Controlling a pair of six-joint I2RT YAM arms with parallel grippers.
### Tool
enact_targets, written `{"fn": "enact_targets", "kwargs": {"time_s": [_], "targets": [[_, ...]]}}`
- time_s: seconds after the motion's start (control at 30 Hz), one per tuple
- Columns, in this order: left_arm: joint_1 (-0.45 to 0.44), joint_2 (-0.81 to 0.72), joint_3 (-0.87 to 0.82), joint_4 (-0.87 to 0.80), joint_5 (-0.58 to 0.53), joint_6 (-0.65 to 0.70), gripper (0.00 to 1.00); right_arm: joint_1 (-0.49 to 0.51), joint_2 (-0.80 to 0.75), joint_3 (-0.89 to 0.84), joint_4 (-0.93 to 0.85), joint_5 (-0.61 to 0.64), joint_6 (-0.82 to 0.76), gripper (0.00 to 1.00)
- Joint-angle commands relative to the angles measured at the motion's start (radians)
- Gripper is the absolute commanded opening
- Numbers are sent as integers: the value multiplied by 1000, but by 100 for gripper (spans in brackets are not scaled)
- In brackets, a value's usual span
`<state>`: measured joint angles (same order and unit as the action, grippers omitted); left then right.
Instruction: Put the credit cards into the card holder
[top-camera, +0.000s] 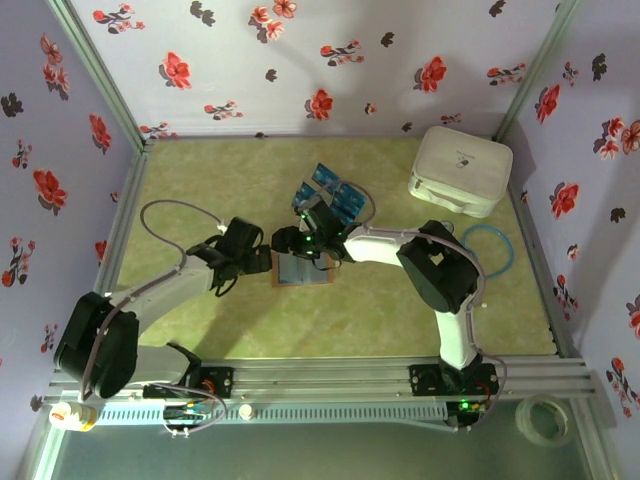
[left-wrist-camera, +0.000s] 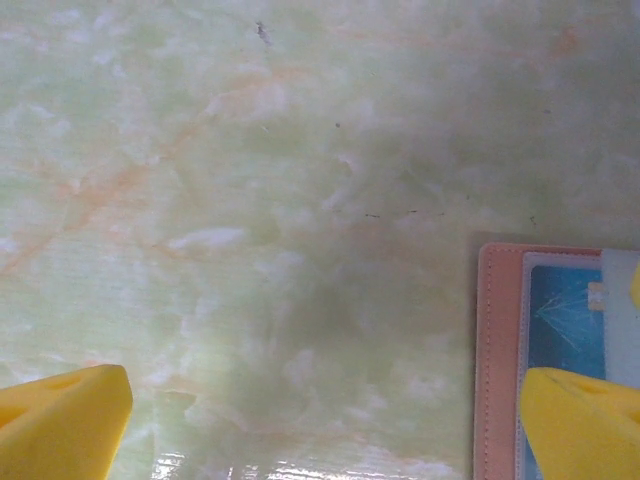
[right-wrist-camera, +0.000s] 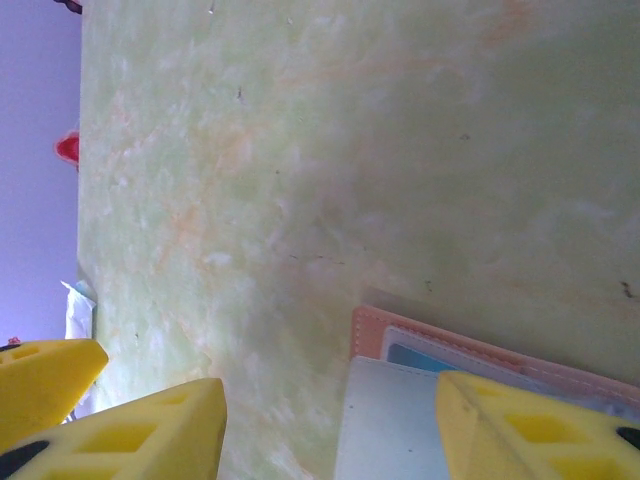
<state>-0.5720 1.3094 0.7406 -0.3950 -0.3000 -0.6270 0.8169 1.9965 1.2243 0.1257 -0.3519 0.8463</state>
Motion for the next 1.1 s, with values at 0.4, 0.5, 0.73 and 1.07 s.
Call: {"fn": "enact_targets", "kwargs": {"time_s": [0.4, 0.5, 0.73, 1.07], "targets": [[9, -70, 33, 52, 8, 4, 100, 30, 101, 20, 37, -73, 46, 57], [9, -72, 31, 55, 9, 16, 100, 28, 90, 17, 40, -81, 34, 57], [7, -66, 2, 90, 39, 7, 100, -16, -23, 3, 23, -89, 16, 57], [-16, 64, 40, 153, 107, 29, 100, -182, -223, 70, -338, 29, -261, 57]]}}
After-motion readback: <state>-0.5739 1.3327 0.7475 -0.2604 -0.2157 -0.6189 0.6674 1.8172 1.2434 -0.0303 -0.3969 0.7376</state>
